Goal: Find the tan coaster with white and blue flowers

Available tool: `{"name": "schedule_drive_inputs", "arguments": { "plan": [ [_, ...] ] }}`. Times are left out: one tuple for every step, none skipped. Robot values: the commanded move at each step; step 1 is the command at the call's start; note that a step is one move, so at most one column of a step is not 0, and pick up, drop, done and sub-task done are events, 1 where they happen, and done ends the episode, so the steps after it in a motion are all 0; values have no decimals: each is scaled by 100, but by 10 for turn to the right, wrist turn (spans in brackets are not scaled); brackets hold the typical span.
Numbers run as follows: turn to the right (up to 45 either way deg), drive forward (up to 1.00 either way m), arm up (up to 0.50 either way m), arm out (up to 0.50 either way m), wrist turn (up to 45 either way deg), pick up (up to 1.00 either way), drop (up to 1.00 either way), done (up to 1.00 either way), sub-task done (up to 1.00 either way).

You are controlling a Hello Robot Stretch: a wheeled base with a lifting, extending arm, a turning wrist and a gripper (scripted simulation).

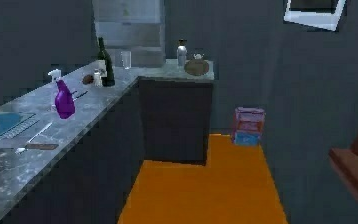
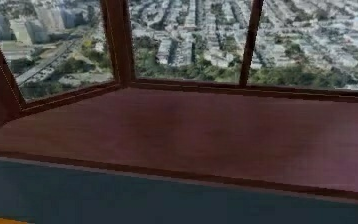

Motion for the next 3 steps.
{"name": "schedule_drive_inputs", "arguments": {
  "plan": [
    [0, 80, 0, 0, 0, 0, 0, 0, 0],
    [300, 0, 0, 0, 0, 0, 0, 0, 0],
    [0, 45, 0, 0, 0, 0, 0, 0, 0]
  ]
}}
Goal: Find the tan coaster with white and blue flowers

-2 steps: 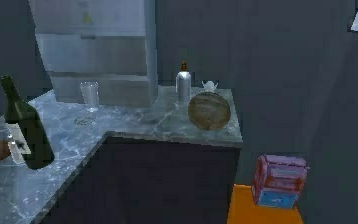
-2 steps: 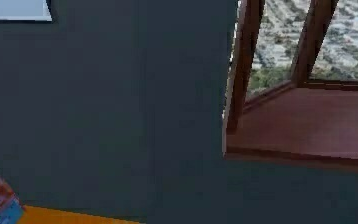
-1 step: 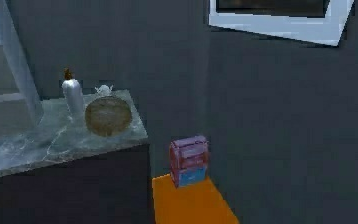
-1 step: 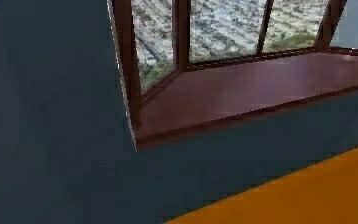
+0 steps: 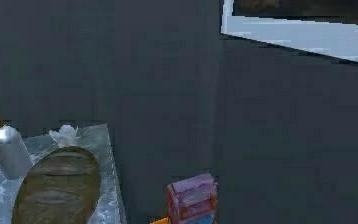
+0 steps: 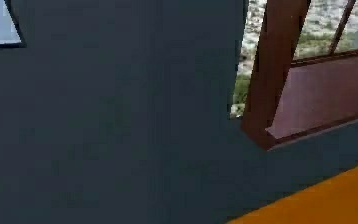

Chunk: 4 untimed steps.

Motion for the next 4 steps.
{"name": "schedule_drive_inputs", "arguments": {
  "plan": [
    [-450, 0, 0, 0, 0, 0, 0, 0, 0],
    [-360, 0, 0, 0, 0, 0, 0, 0, 0],
    [0, 85, 0, 0, 0, 0, 0, 0, 0],
    [0, 0, 0, 0, 0, 0, 0, 100, 0]
  ]
}}
